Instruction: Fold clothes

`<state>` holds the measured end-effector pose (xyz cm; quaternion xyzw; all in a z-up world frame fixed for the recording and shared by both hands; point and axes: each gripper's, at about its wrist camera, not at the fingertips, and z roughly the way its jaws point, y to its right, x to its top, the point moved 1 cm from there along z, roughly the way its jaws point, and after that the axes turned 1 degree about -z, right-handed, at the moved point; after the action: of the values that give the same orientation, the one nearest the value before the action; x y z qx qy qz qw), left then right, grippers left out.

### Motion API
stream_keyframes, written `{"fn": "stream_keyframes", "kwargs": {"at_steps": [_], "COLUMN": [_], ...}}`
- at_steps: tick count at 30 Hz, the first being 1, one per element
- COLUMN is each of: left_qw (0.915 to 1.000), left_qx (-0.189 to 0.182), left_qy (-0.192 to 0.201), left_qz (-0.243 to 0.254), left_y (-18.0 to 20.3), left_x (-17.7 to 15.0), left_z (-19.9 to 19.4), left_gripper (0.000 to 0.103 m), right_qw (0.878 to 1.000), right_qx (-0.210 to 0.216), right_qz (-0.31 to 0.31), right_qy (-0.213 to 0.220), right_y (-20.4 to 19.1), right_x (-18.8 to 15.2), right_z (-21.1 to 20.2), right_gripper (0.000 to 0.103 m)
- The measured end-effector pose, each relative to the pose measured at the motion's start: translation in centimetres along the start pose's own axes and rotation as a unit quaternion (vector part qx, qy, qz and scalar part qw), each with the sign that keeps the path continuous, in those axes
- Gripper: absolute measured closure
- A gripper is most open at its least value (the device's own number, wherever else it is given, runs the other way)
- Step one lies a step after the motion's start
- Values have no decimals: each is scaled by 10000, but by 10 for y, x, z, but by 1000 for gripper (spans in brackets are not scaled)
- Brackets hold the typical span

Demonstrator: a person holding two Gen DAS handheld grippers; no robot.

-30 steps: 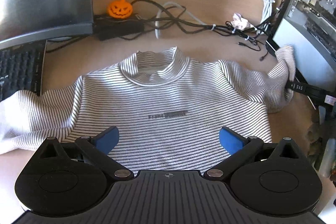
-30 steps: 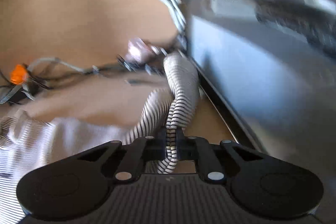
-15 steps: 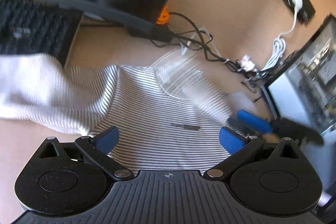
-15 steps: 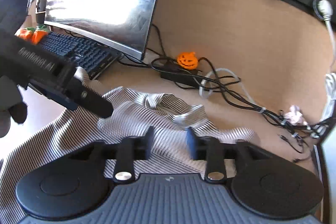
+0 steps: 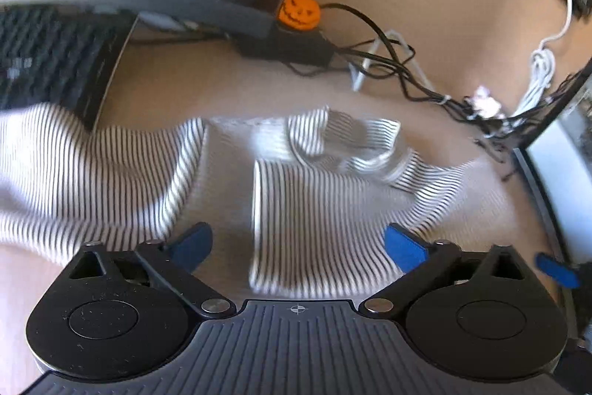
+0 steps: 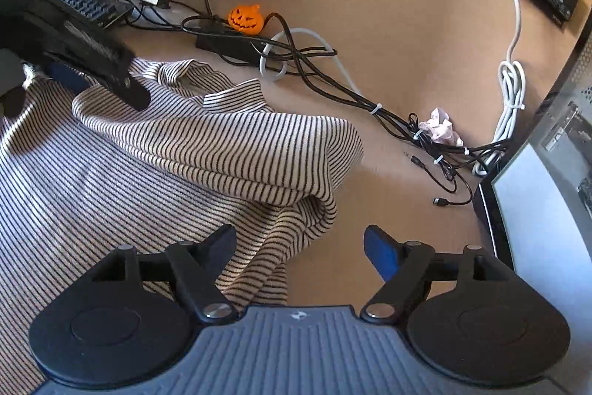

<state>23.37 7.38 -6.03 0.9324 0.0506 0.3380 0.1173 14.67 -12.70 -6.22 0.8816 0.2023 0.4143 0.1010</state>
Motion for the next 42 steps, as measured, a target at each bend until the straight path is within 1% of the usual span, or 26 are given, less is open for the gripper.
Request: {"fn": "stream_keyframes", "kwargs": {"at_steps": [1, 3, 4, 5, 6, 7, 9, 11, 13, 15, 16, 17, 18, 19, 20, 24, 25, 26, 27, 28, 29, 31, 34, 36, 39, 42], "left_qw": [9998, 9987, 9976, 9967, 9958, 9946, 9889, 9782, 9757, 9800, 9863, 9941, 9969, 9978, 9986, 9998, 9997, 9994, 9987, 9975, 9960, 9897, 9704, 9613, 9639, 9669], "left_qx": [99, 258, 333, 394, 443, 480, 638, 952, 1158, 1246, 1066, 636, 409, 334, 259, -41, 43, 161, 253, 340, 429, 563, 931, 1125, 1265, 1436], "left_qy": [-8, -15, 5, 51, 113, 271, 823, 1363, 1383, 1099, 885, 683, 550, 444, 338, -86, -146, -96, 0, 58, 120, 530, 1385, 1669, 1455, 957], "left_qz": [150, 436, 600, 714, 798, 877, 1058, 1244, 1245, 1091, 899, 557, 394, 356, 318, 165, 188, 297, 433, 609, 780, 1206, 1748, 1878, 1838, 1882], "left_y": [4, 12, 17, 20, 21, 23, 25, 22, 12, 0, -7, -15, -18, -18, -18, -17, -15, -10, -5, 1, 8, 22, 36, 35, 24, 15], "left_x": [-1, -2, -2, 0, 3, 7, 15, 20, 23, 23, 22, 22, 20, 19, 17, 11, 10, 10, 10, 9, 8, 7, 10, 13, 14, 7], "left_z": [3, 9, 9, 7, 3, -5, -27, -46, -46, -35, -31, -30, -28, -24, -20, -6, 0, 3, 5, 6, 5, -11, -40, -47, -34, -4], "left_gripper": [45, 44, 49, 58, 82, 88, 92, 92, 92, 92, 86, 80, 58, 32, 26, 28, 33, 34, 50, 82, 88, 90, 90, 90, 87, 80], "right_qw": [10000, 9998, 9997, 9994, 9991, 9986, 9967, 9953, 9943, 9933, 9929, 9924, 9924, 9927, 9930, 9934, 9935, 9936, 9936, 9937, 9937, 9936, 9927, 9919, 9913, 9939], "right_qx": [-36, -115, -158, -225, -293, -425, -696, -854, -949, -1016, -1038, -1059, -1061, -1036, -1009, -955, -968, -982, -995, -1008, -1021, -1047, -1135, -1200, -1243, -1065], "right_qz": [-46, -146, -202, -246, -290, -311, -347, -373, -441, -536, -579, -622, -620, -616, -613, -631, -589, -546, -504, -461, -418, -333, -246, -279, -429, -280], "right_qy": [17, 33, 28, 25, 23, 83, 213, 246, 195, 123, 98, 73, 81, 77, 72, 92, 115, 139, 162, 185, 209, 256, 337, 300, 46, -68], "right_y": [-1, -2, -2, -1, -1, 2, 7, 14, 16, 14, 12, 10, 9, 9, 8, 8, 10, 12, 13, 15, 17, 20, 23, 20, 12, 15], "right_x": [0, 1, 3, 6, 9, 12, 17, 18, 15, 13, 11, 10, 10, 10, 10, 10, 11, 11, 12, 12, 13, 14, 15, 14, 11, 13], "right_z": [2, 8, 13, 17, 20, 21, 22, 25, 31, 36, 38, 40, 39, 39, 38, 36, 35, 34, 33, 33, 32, 30, 30, 34, 45, 42], "right_gripper": [21, 18, 17, 17, 17, 17, 17, 8, 5, 5, 5, 5, 5, 5, 5, 5, 5, 5, 5, 5, 5, 3, 0, 0, 0, 0]}}
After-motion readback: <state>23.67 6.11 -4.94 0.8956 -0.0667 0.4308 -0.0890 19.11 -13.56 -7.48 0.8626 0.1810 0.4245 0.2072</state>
